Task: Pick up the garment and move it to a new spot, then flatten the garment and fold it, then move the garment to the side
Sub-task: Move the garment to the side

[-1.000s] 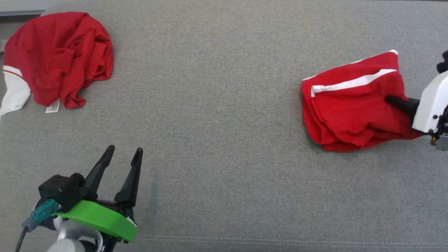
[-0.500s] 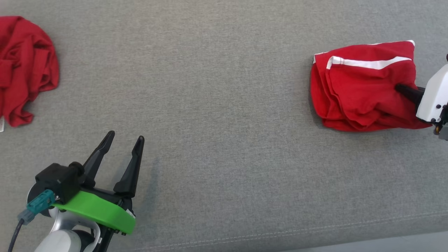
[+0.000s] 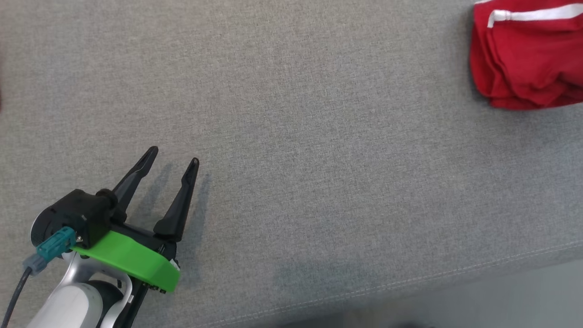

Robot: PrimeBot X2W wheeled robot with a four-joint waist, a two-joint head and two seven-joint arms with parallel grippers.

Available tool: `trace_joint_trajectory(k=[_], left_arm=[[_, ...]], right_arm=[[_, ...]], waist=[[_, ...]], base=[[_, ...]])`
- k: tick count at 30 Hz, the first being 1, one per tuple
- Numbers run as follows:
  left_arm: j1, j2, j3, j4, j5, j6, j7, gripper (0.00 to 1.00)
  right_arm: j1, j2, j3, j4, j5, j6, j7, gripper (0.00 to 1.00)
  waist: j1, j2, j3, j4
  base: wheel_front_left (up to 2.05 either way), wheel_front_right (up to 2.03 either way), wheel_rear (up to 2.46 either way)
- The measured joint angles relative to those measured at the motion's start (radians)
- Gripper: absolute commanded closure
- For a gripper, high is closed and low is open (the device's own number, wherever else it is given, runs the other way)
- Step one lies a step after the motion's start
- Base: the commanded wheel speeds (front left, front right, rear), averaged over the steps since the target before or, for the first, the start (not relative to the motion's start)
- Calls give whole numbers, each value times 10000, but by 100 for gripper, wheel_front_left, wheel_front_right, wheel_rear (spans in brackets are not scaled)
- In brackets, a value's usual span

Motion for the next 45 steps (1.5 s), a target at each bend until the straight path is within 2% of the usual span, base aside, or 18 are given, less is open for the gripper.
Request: trace_joint_trajectory(k=[15, 25, 26, 27, 28, 29, 30, 31, 45], left_arm=[[-393, 242, 458, -639, 399, 73, 612, 0], [-423, 222, 817, -650, 570, 75, 686, 0], [-423, 199, 849, -658, 570, 75, 688, 0], [-423, 182, 871, -663, 570, 73, 698, 0], [-423, 161, 895, -669, 570, 73, 700, 0], [-423, 140, 930, -675, 571, 75, 700, 0], [-423, 125, 963, -681, 573, 75, 702, 0], [-423, 115, 988, -683, 573, 75, 719, 0], [-423, -188, 1060, -525, 671, 75, 773, 0]], right_arm=[[-1029, -115, -575, 1114, -393, -73, -504, 100], [-1400, -134, -581, 1950, -1076, -73, -1118, 100], [-1481, -136, -583, 2127, -1271, -73, -1306, 87], [-1544, -136, -593, 2242, -1350, -73, -1407, 65], [-1598, -142, -606, 2339, -1415, -73, -1505, 52], [-1654, -140, -617, 2431, -1501, -73, -1611, 52], [-1709, -134, -619, 2525, -1599, -73, -1684, 17], [-1755, -123, -616, 2604, -1695, -73, -1712, 0], [-1716, 330, -552, 4247, -2380, -73, -2368, 0]], waist=[[1, 0, 1708, -69], [1, 0, 2239, 6], [1, 0, 2260, -4], [1, 0, 2271, -8], [1, 0, 2283, -13], [1, 0, 2295, -18], [1, 0, 2307, -23], [1, 0, 2317, -29], [0, 0, 2132, -67]], base=[[0, 0, 0], [0, 0, 0], [0, 0, 0], [0, 0, 0], [0, 0, 0], [0, 0, 0], [0, 0, 0], [0, 0, 0], [0, 0, 0]])
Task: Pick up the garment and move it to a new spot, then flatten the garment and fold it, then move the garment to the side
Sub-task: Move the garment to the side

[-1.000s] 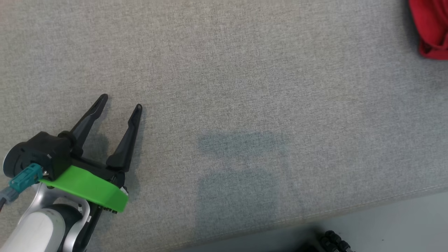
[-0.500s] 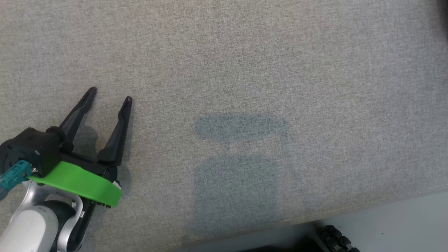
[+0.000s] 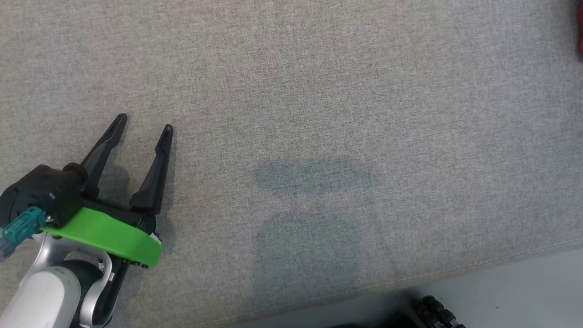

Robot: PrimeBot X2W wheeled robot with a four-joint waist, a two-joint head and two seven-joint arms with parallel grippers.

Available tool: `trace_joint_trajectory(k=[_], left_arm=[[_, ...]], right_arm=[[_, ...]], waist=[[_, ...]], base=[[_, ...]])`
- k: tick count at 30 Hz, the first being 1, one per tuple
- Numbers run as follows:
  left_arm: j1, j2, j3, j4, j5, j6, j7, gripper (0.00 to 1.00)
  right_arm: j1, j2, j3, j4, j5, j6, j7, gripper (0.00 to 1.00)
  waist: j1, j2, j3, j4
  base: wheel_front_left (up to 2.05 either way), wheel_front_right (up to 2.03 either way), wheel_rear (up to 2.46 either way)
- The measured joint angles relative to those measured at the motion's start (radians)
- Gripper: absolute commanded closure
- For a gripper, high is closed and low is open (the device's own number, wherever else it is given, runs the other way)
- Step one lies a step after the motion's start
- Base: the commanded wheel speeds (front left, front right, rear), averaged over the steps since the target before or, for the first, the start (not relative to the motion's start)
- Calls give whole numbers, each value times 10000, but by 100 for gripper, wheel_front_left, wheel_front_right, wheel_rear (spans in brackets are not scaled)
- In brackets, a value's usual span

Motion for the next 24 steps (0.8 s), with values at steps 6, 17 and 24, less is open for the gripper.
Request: trace_joint_trajectory(k=[6, 17, 24], left_arm=[[1, -111, 27, 217, -2, 0, -136, 0], [-4, -677, 92, 1151, -31, -17, -1195, 0], [93, -719, 428, 1985, -31, -17, -1935, 0]], right_arm=[[-31, 311, -167, 198, -136, 0, -679, 0], [17, 754, -627, -1030, -366, -10, -3670, 0], [1657, 1436, -573, -1532, -573, -10, -4638, 0]], waist=[[0, 0, -277, 5], [-1, 0, -1391, 36], [-2, 0, -2330, 124]], base=[[0, 0, 0], [0, 0, 0], [0, 0, 0]])
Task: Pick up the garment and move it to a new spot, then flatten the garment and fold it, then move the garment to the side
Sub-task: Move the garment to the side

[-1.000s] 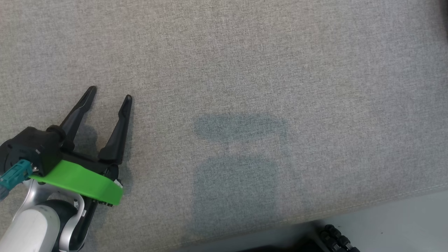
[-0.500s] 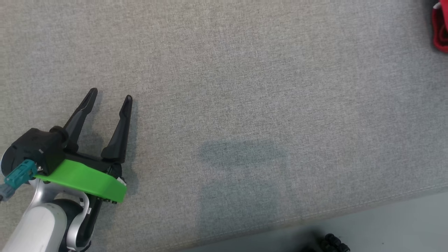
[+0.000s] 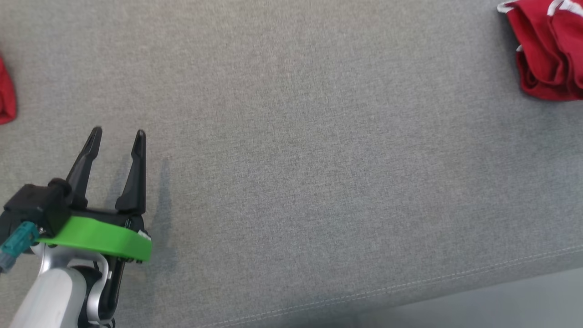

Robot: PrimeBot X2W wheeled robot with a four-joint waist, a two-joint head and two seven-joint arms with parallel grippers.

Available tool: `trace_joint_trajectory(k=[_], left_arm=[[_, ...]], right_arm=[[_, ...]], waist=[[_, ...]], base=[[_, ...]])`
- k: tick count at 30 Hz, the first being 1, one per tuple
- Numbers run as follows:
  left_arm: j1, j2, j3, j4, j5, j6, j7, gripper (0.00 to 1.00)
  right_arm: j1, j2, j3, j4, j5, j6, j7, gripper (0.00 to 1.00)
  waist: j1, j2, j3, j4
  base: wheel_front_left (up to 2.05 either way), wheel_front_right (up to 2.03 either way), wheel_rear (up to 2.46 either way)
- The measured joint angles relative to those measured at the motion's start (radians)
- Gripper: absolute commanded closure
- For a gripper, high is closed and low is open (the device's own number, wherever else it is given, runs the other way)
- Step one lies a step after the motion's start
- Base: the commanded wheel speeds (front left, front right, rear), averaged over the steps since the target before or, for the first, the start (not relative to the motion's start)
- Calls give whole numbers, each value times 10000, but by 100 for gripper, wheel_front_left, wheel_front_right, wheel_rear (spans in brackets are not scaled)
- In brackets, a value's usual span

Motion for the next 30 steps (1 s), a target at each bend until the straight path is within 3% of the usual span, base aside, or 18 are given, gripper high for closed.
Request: trace_joint_trajectory(k=[4, 13, 18, 30], left_arm=[[576, -117, 107, 589, 0, 0, -468, 0], [1314, -284, 40, 1438, -84, -77, -888, 0], [1534, -476, -207, 1860, -86, -174, -970, 0], [2211, -500, -194, 2098, -86, -176, -1072, 0]], right_arm=[[1285, 727, -142, -303, -201, 0, 12, 0], [2769, 1645, -1060, -1695, -1260, 0, 105, 0], [4401, 2196, -1450, -1858, -1645, 0, 105, 0], [6080, 2638, -1626, -2907, -2924, 0, 109, 0]], waist=[[0, 0, -703, 31], [0, 0, -1850, 3], [0, 0, -2568, 42], [0, 0, -4072, 338]], base=[[0, 0, 0], [0, 0, 0], [0, 0, 0], [0, 0, 0]])
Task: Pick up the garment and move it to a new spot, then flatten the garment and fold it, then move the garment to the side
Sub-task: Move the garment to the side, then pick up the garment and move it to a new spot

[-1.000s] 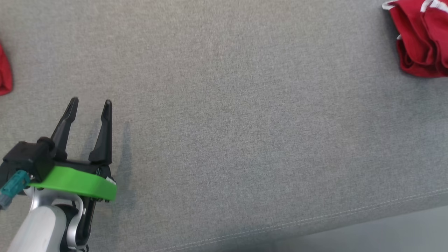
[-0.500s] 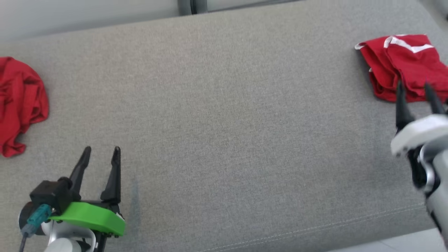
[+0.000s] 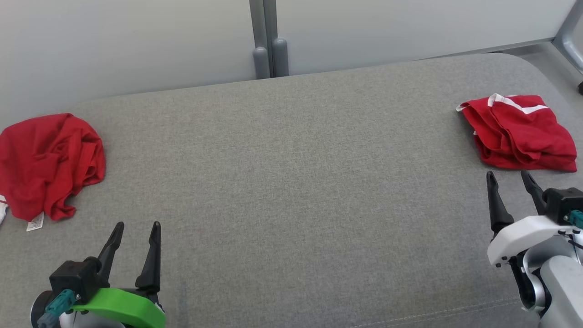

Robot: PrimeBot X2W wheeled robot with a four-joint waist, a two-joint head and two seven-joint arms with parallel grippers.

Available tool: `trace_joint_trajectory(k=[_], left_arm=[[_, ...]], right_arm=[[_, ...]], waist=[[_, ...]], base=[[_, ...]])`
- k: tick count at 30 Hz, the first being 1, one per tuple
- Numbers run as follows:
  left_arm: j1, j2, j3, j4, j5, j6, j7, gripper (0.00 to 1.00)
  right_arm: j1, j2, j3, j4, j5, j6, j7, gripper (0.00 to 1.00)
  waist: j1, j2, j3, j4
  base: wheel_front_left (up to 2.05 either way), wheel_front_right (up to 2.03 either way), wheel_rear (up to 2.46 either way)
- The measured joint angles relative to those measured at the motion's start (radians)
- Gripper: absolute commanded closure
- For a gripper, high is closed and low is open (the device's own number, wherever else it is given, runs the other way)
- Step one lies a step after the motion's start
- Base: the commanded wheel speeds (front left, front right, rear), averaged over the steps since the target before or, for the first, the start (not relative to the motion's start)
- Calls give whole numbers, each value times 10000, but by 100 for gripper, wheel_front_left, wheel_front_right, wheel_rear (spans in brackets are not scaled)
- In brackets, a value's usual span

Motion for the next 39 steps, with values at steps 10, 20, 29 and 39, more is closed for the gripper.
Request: trace_joint_trajectory(k=[10, 20, 29, 39], left_arm=[[56, -2, -127, -35, 4, -105, -75, 0], [55, -25, -134, -59, 15, -150, -81, 0], [675, -65, 462, -71, 13, -73, -174, 0], [758, -65, 314, -167, 13, -81, -174, 0]], right_arm=[[777, 297, -96, -635, -550, 0, 0, 0], [1127, 458, 161, -1308, -1091, 0, 0, 0], [1070, 719, 1289, -1492, -1553, 382, 0, 0], [1036, 675, 1001, -1505, -1561, 299, 0, 0]], waist=[[0, 0, -221, 444], [0, 0, -192, 989], [0, 0, -199, 2040], [0, 0, -187, 3407]], base=[[0, 0, 0], [0, 0, 0], [0, 0, 0], [0, 0, 0]])
